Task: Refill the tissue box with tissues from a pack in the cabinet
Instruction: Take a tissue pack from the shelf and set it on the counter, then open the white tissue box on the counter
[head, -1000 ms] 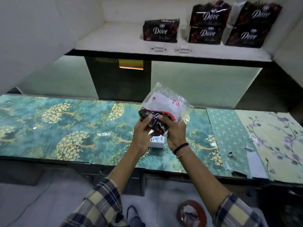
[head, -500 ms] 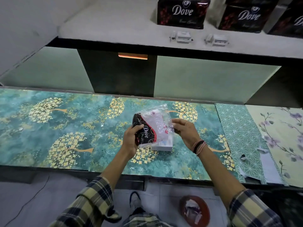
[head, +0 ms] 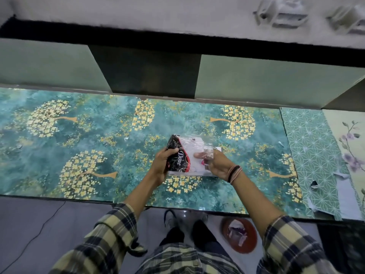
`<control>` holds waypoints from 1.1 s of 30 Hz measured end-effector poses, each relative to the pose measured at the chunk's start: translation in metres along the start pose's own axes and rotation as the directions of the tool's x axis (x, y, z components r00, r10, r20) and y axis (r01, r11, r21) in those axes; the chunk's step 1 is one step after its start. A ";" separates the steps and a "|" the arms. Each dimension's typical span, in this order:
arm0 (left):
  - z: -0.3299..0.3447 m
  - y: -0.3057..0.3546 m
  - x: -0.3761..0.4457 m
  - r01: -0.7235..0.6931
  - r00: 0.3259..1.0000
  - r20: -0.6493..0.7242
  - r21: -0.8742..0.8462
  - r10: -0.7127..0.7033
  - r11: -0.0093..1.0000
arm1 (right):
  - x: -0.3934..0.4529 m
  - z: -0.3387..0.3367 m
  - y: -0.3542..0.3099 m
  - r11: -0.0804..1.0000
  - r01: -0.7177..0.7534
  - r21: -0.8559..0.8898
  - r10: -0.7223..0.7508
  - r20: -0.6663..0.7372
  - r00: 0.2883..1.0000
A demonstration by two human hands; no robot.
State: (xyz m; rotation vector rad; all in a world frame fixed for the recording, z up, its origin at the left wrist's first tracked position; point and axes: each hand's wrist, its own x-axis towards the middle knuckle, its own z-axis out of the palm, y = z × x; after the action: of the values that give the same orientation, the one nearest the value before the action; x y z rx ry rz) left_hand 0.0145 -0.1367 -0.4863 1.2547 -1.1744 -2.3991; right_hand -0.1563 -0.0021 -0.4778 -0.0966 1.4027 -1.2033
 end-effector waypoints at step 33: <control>-0.083 -0.005 0.035 0.080 0.852 -0.518 0.279 0.080 0.957 | 0.087 0.070 0.050 0.992 -0.120 0.040 0.126 -0.202 0.971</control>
State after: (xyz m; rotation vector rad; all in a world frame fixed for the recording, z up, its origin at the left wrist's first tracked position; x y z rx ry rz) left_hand 0.0568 -0.1971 -0.5387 1.8437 -1.3590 -1.7267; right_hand -0.0977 -0.0787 -0.5529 0.1350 1.5462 -1.1534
